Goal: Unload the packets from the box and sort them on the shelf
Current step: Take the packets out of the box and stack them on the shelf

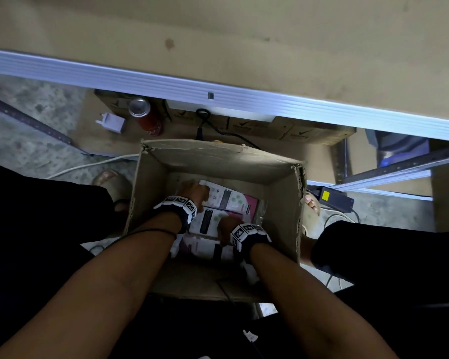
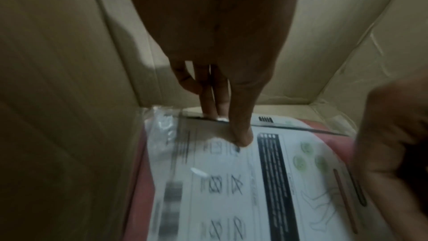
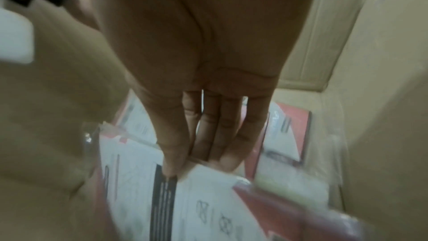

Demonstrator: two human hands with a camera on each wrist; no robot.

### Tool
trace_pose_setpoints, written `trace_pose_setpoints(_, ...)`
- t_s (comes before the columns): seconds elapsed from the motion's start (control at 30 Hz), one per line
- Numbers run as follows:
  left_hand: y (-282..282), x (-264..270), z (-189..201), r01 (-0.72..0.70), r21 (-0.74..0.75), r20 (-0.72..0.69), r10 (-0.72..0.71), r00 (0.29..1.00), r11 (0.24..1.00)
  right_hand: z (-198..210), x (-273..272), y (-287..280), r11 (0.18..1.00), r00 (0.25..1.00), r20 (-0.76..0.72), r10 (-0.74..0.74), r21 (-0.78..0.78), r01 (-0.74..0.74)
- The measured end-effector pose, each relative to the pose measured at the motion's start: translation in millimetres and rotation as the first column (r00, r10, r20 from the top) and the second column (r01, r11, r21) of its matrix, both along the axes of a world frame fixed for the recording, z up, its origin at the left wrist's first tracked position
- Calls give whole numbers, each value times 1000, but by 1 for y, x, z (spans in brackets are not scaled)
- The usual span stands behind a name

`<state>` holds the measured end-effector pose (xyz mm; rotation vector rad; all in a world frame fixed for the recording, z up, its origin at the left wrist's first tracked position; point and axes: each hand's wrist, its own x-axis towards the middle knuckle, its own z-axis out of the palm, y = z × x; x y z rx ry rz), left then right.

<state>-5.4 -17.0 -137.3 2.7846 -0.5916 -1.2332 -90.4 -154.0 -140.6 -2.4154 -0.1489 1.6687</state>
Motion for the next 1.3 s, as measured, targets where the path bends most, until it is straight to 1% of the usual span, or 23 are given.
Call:
trace_pose_setpoints(0.07,3,0,9,-29,-2,-24,29,999,1000,7,3,1,999,994,108,-32,43,28)
trace_pose_setpoints(0.2,7,6,38,-10,-42,-53,8,999,999,32,9,6,998,957,286,-52,51,39)
trace_pose_setpoints(0.27,9,10,54,-15,-57,5,16,1000,998,44,11,4,997,927,369,-67,66,45)
trace_pose_setpoints(0.33,10,15,74,-20,-80,63,25,998,997,59,15,2,991,889,445,-109,113,65)
trace_pose_setpoints(0.4,10,19,97,-19,-114,104,31,994,993,82,24,3,988,867,478,-142,125,93)
trace_pose_setpoints(0.47,10,23,118,-12,-137,126,29,992,991,107,34,4,989,861,487,-147,101,112)
trace_pose_setpoints(0.57,10,23,152,58,-166,181,-28,983,984,145,41,3,996,855,513,-74,73,43)
trace_pose_setpoints(0.63,11,19,176,83,-182,216,-42,976,980,170,42,1,998,832,554,-20,54,-13)
trace_pose_setpoints(0.73,18,12,218,68,-250,266,1,964,966,213,39,1,998,765,644,33,25,-64)
trace_pose_setpoints(0.8,21,8,248,71,-287,297,18,955,955,243,36,0,997,713,699,49,5,-73)
trace_pose_setpoints(0.9,27,3,296,86,-294,370,30,929,952,288,30,0,998,653,757,26,17,-59)
trace_pose_setpoints(1.0,33,2,342,99,-310,455,56,889,946,330,26,-1,996,592,804,58,-7,-89)
trace_pose_setpoints(1.07,38,7,369,91,-328,485,85,871,940,356,25,-2,995,550,832,72,-20,-100)
trace_pose_setpoints(1.17,51,15,406,84,-365,505,121,855,927,390,26,-7,994,488,871,52,2,-110)
trace_pose_setpoints(1.3,71,33,445,54,-426,533,202,822,903,423,32,-18,993,394,919,7,41,-115)
